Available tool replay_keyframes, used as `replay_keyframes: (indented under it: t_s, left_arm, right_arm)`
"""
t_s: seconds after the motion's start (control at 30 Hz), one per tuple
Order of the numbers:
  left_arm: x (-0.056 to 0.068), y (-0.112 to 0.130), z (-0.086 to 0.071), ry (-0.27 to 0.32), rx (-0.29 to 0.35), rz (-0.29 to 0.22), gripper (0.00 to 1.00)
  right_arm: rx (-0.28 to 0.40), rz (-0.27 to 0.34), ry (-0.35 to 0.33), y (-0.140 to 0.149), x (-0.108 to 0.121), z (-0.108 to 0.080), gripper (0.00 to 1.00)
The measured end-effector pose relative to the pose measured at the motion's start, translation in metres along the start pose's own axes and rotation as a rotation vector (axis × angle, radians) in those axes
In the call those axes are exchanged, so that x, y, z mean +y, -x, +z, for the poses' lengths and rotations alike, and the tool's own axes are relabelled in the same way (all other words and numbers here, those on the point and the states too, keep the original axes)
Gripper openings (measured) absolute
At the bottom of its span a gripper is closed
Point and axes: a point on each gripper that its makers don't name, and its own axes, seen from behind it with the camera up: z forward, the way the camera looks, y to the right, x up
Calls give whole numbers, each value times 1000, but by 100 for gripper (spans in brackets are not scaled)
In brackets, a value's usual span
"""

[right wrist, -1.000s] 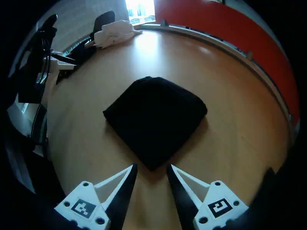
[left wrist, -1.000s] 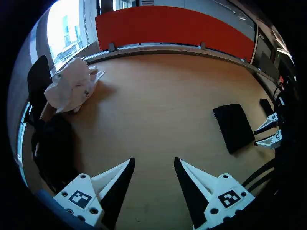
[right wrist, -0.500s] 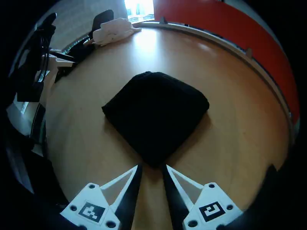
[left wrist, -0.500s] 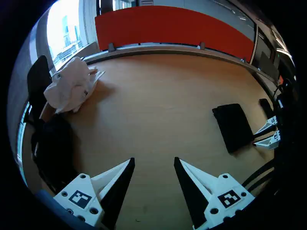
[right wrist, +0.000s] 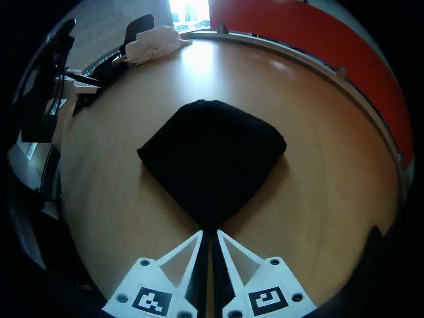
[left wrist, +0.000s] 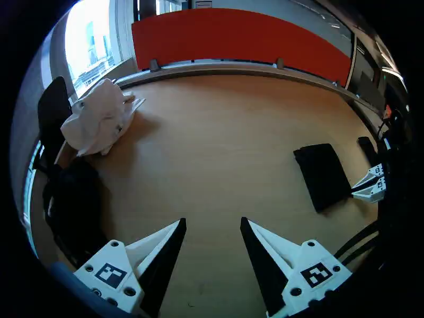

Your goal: Fold towel

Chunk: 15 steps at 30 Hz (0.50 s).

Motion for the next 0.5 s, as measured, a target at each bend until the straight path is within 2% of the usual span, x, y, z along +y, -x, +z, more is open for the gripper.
replay_keyframes:
  t_s: [0.3,0.5]
  left_arm:
    - [0,0,1,2,1,0,75]
    - [0,-1,0,1,4,-2,75]
  right_arm:
    - [39,16,0,-12,0,-5,4]
    - [84,5,7,-35,3,-15,4]
